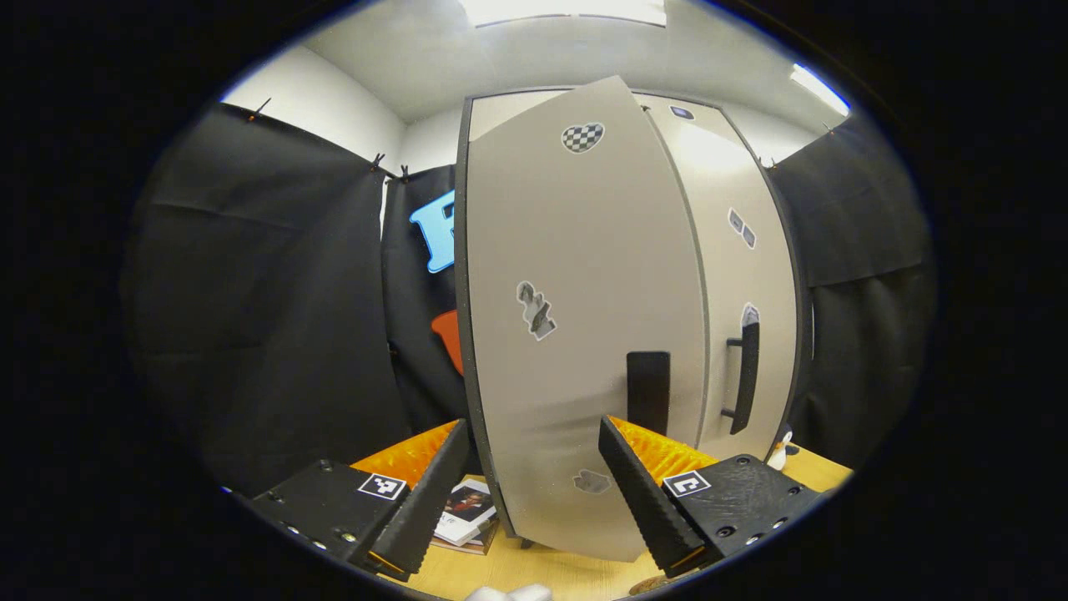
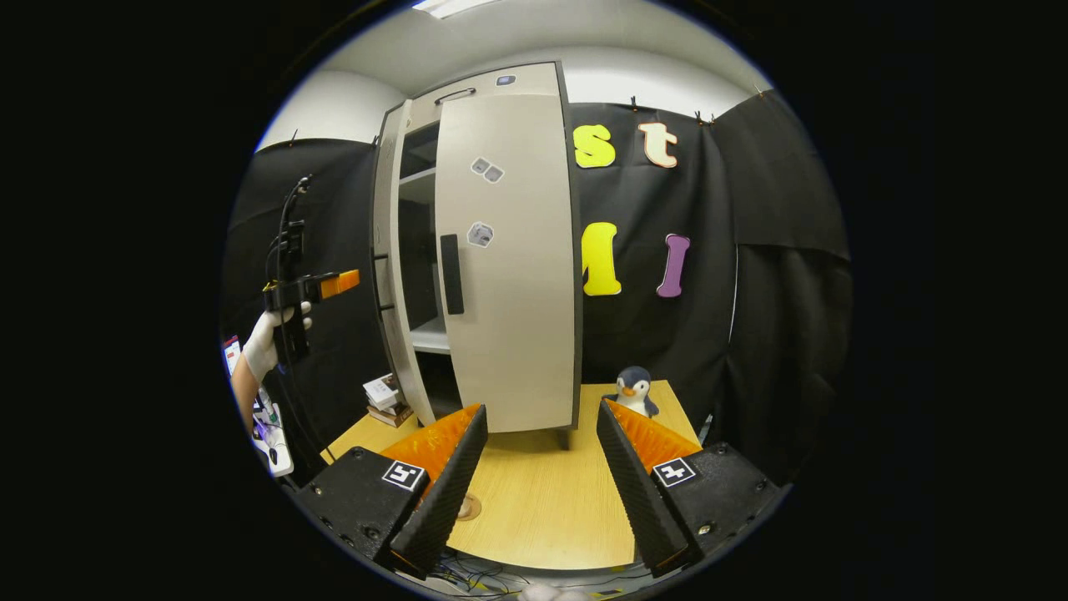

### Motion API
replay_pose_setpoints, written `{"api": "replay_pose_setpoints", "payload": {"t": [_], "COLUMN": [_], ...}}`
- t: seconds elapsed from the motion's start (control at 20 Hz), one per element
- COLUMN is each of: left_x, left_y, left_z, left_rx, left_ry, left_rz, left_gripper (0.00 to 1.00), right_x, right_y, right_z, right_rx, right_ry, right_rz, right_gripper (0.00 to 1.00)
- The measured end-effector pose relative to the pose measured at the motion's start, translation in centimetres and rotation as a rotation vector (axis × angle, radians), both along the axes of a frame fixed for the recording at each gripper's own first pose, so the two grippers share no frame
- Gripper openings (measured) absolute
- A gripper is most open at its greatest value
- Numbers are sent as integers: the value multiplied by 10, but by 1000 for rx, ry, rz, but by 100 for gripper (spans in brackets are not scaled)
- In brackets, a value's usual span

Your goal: Grasp the bottle in the cabinet with the left hand and place it on the coaster, then close the right door with the right hand and the left door with the left hand.

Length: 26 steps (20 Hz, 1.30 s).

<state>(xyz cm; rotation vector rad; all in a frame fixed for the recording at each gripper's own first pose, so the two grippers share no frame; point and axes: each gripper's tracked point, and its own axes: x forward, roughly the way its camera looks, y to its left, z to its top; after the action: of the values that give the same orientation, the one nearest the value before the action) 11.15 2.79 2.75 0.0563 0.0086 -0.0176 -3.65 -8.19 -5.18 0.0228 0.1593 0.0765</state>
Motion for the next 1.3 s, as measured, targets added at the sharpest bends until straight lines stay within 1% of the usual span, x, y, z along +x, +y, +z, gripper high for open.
{"api": "replay_pose_setpoints", "payload": {"t": [0.25,0.4,0.5,0.65,0.75,0.85,0.95,1.05,1.3], "left_x": [-37,-64,-80,-97,-107,-121,-131,-137,-141], "left_y": [-18,-30,-33,-29,-21,-17,-13,-13,0], "left_z": [6,-2,-8,-20,-26,-36,-37,-43,-41], "left_rx": [-4,-54,-65,-38,-9,1,-4,-19,-30], "left_ry": [-22,0,16,36,30,34,17,36,33], "left_rz": [-46,-74,-87,-77,-42,-31,-28,-47,-30], "left_gripper": [96,96,96,95,96,96,95,96,96], "right_x": [9,14,16,17,18,17,16,16,10], "right_y": [6,10,15,21,23,26,27,28,38], "right_z": [4,7,12,22,24,25,28,31,35], "right_rx": [15,1,6,9,-4,-5,-11,-23,-34], "right_ry": [-21,-33,-46,-81,-89,-95,-105,-115,-135], "right_rz": [-15,-28,-35,-60,-80,-99,-122,-143,-146], "right_gripper": [82,82,82,82,82,82,82,82,82]}}
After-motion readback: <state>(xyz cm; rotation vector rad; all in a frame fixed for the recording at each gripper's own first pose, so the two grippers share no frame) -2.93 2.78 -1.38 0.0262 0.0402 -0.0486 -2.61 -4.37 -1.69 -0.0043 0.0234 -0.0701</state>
